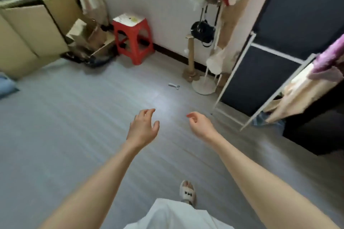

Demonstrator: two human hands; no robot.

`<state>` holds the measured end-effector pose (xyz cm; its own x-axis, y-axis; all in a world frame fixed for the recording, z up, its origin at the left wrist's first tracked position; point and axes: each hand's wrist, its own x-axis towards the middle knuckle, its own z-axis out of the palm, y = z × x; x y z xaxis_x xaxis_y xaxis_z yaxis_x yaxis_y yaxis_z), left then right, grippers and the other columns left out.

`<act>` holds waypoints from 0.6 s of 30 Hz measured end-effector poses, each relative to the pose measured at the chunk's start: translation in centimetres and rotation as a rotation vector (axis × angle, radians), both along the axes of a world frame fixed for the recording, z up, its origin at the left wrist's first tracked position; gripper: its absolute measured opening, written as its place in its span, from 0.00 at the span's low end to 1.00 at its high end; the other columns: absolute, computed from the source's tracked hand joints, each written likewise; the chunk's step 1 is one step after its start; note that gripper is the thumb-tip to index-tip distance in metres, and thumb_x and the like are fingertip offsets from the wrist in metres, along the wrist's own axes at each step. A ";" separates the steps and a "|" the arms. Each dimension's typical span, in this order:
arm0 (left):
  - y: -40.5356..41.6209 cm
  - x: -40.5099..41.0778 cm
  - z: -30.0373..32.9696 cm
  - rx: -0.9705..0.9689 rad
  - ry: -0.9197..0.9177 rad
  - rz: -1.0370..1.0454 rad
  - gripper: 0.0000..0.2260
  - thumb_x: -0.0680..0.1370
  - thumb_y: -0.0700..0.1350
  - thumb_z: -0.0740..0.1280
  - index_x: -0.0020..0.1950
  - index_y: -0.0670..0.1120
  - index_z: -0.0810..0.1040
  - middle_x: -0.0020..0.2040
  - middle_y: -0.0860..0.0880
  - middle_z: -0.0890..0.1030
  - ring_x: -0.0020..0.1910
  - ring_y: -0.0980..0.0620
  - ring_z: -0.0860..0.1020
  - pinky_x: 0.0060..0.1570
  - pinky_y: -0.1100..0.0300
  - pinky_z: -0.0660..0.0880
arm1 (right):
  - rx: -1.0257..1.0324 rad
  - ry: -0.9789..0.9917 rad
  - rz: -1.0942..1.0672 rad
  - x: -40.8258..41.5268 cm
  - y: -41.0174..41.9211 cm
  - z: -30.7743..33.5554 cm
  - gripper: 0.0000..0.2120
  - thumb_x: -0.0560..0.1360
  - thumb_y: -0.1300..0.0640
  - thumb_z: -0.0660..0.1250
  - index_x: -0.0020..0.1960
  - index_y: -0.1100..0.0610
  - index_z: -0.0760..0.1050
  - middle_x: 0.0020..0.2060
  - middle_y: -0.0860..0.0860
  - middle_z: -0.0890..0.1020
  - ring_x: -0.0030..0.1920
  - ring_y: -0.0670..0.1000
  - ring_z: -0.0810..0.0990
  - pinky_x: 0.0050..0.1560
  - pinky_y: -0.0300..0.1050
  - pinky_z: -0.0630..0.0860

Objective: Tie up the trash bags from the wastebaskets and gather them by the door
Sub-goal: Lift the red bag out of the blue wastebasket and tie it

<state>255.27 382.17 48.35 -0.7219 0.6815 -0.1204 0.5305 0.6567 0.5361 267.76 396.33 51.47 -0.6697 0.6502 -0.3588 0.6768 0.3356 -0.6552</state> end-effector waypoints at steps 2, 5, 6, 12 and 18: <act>-2.4 -3.5 -0.1 -0.003 -0.014 0.084 0.22 0.78 0.48 0.60 0.72 0.46 0.63 0.69 0.44 0.67 0.67 0.44 0.67 0.66 0.49 0.66 | 0.039 0.005 0.102 -5.4 -1.7 0.1 0.17 0.78 0.61 0.54 0.64 0.59 0.72 0.63 0.57 0.77 0.64 0.56 0.73 0.58 0.41 0.68; -7.5 -11.3 -1.1 -0.021 -0.041 0.270 0.22 0.78 0.48 0.60 0.71 0.46 0.65 0.69 0.44 0.68 0.68 0.44 0.67 0.66 0.50 0.66 | 0.031 0.031 0.271 -16.2 -5.7 -0.6 0.16 0.77 0.61 0.55 0.62 0.57 0.74 0.61 0.55 0.78 0.63 0.55 0.74 0.60 0.42 0.68; -8.8 -13.7 -1.3 -0.028 -0.051 0.315 0.22 0.78 0.48 0.60 0.71 0.45 0.65 0.69 0.43 0.69 0.68 0.44 0.67 0.66 0.50 0.66 | 0.035 0.037 0.317 -19.4 -6.7 -0.7 0.16 0.77 0.60 0.56 0.61 0.57 0.75 0.61 0.55 0.79 0.63 0.55 0.74 0.59 0.41 0.68; -16.4 -28.3 -1.3 -0.032 -0.101 0.573 0.20 0.79 0.48 0.58 0.71 0.45 0.65 0.70 0.45 0.67 0.69 0.45 0.66 0.67 0.51 0.64 | 0.024 0.022 0.576 -37.9 -12.6 -1.4 0.17 0.77 0.61 0.55 0.62 0.59 0.75 0.63 0.54 0.77 0.65 0.55 0.73 0.62 0.43 0.68; -29.7 -39.5 1.1 -0.036 -0.066 0.890 0.20 0.79 0.48 0.58 0.71 0.45 0.65 0.70 0.45 0.67 0.69 0.45 0.66 0.67 0.49 0.65 | 0.003 0.022 0.881 -54.9 -24.8 -0.7 0.16 0.76 0.61 0.55 0.61 0.58 0.75 0.61 0.55 0.78 0.61 0.56 0.76 0.59 0.44 0.72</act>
